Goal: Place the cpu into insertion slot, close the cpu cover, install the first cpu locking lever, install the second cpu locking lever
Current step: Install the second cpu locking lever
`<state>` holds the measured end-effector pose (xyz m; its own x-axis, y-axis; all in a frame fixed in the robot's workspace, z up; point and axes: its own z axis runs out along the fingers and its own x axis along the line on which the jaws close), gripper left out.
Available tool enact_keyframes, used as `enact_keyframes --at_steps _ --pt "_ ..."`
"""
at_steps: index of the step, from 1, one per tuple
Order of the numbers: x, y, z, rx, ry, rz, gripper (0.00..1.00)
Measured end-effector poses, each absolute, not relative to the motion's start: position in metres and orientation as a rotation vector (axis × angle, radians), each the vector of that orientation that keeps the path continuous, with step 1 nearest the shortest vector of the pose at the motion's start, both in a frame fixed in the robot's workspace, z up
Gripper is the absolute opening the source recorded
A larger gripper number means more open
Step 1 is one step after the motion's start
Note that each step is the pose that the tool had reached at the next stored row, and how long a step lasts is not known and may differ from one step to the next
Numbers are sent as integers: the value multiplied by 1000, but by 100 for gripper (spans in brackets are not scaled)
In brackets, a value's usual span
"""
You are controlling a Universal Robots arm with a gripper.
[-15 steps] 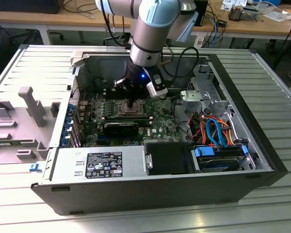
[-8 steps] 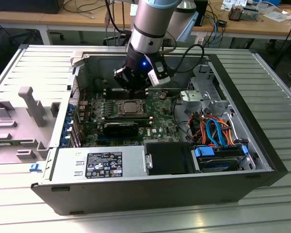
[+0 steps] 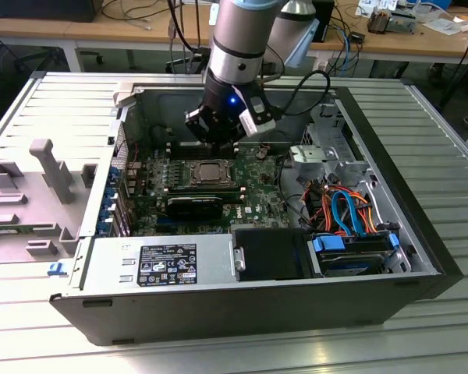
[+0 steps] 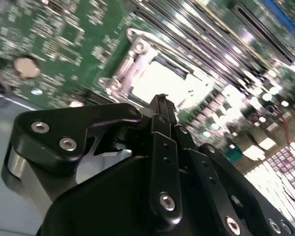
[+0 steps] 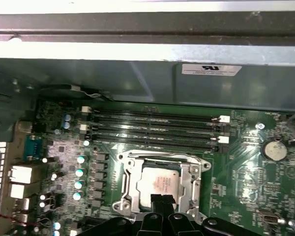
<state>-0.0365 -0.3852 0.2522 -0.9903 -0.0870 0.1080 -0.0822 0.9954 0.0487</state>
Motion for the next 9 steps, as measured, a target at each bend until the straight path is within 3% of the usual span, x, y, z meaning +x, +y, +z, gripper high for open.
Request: enact_keyframes --at_steps 9 --pt "-37 -385 252 134 -3096 -64 11"
